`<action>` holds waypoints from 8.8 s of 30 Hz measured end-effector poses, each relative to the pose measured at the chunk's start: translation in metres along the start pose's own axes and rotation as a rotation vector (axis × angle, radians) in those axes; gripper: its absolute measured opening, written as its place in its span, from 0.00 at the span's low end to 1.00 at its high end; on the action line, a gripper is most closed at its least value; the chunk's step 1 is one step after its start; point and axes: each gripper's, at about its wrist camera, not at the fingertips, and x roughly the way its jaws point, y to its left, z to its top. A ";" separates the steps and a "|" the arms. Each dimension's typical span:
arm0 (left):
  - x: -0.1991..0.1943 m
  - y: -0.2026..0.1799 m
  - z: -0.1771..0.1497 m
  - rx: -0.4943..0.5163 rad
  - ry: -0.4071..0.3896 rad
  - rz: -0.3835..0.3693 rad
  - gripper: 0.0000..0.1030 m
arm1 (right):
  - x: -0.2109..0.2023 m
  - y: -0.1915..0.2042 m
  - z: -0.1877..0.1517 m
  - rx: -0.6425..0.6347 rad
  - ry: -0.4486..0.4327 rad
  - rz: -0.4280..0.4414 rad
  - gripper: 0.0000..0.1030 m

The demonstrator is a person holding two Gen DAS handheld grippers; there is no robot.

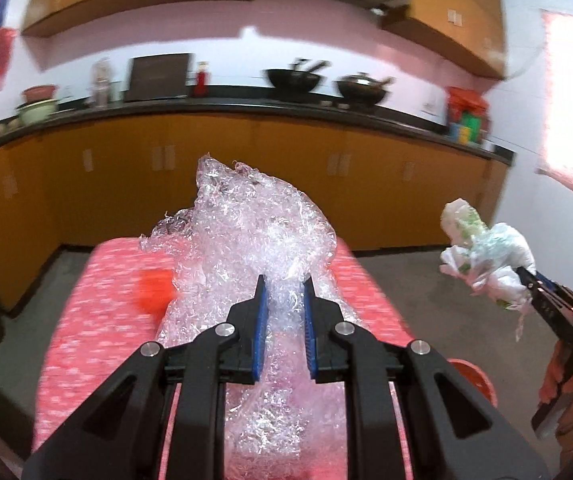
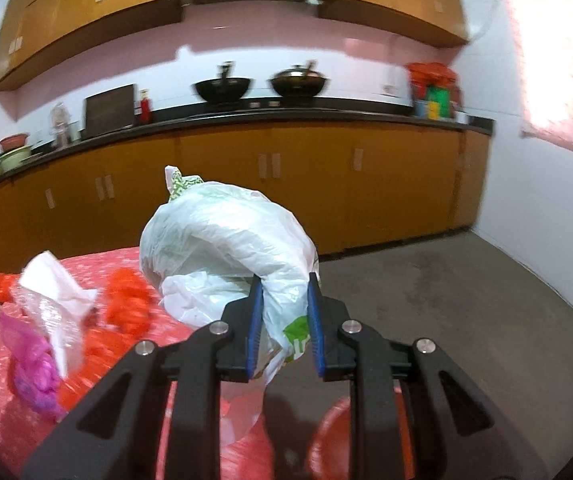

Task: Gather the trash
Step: 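Carry both bags to the orange basket and open both tools over it, then move both tools back over the table toward the red bags, then grasp the red bag with the right tool while the left tool grasps the pink bag, then carry the pink and red bags over to the orange basket, then open both tools to drop the bags into the basket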

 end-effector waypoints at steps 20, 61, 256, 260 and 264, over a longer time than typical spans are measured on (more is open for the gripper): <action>0.109 -0.251 -0.089 0.219 0.262 -0.351 0.15 | 0.000 -0.176 -0.109 0.131 0.190 -0.258 0.21; 0.167 -0.286 -0.123 0.202 0.421 -0.331 0.37 | 0.055 -0.190 -0.141 0.195 0.284 -0.233 0.33; 0.193 -0.311 -0.136 0.214 0.421 -0.366 0.17 | 0.083 -0.185 -0.147 0.244 0.323 -0.120 0.44; 0.190 -0.302 -0.128 0.186 0.413 -0.359 0.17 | 0.084 -0.185 -0.146 0.238 0.336 -0.132 0.48; 0.183 -0.291 -0.115 0.162 0.376 -0.340 0.23 | 0.083 -0.179 -0.142 0.204 0.342 -0.146 0.49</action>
